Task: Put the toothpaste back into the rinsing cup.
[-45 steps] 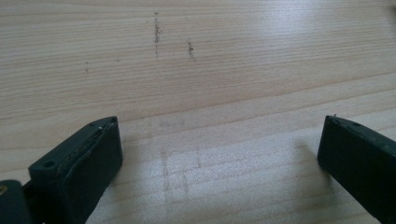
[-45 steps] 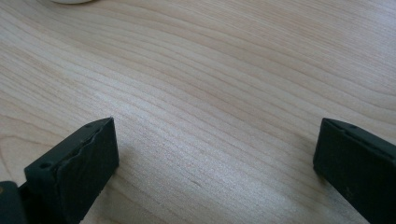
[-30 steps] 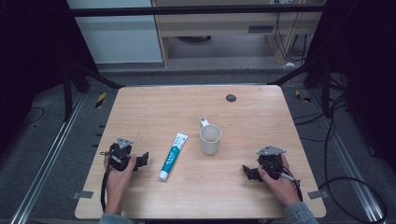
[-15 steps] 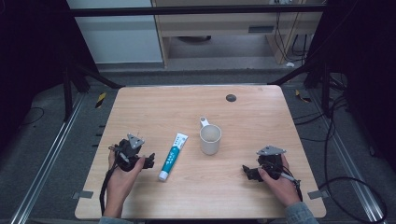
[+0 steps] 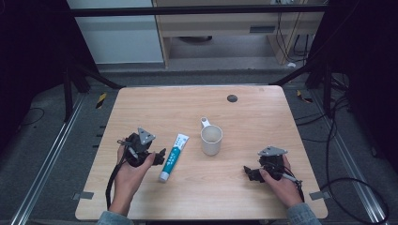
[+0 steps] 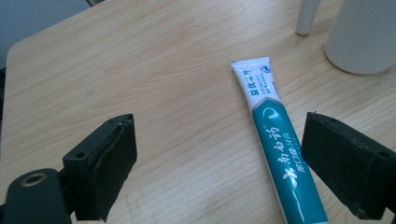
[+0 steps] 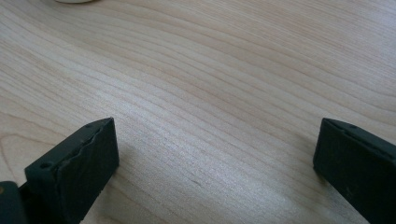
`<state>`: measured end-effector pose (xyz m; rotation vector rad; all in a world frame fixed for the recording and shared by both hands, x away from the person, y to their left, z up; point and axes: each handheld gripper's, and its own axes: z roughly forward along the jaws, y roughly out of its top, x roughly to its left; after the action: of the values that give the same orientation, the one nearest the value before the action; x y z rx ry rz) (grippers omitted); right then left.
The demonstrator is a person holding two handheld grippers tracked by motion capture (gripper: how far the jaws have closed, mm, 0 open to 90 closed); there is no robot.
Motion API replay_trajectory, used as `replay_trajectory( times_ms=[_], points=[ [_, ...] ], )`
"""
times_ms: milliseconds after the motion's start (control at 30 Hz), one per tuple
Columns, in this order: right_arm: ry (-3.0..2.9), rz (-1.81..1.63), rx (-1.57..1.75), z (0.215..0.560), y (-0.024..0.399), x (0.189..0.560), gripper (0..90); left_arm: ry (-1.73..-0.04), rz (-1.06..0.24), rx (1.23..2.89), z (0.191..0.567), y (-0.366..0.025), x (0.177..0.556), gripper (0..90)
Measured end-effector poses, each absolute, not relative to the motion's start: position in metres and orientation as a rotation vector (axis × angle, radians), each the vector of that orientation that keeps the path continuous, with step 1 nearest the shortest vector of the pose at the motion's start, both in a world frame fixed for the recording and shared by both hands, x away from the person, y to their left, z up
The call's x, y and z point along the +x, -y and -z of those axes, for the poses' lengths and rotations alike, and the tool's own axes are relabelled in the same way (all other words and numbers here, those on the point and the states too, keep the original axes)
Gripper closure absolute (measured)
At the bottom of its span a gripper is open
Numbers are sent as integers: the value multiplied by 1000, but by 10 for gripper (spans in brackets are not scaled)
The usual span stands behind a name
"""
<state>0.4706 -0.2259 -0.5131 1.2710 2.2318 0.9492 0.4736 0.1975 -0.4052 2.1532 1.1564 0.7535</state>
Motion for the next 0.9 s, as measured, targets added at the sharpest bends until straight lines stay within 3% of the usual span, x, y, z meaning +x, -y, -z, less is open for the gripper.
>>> replay_trajectory(
  times_ms=[667, 900],
  points=[
    [-2232, -954, 1282, 513, 226, 471, 4, -1193, -490, 2330, 433, -164, 517, 167],
    [-2232, -954, 1282, 513, 226, 471, 4, -1201, -464, 2441, 446, -142, 535, 255]
  ],
)
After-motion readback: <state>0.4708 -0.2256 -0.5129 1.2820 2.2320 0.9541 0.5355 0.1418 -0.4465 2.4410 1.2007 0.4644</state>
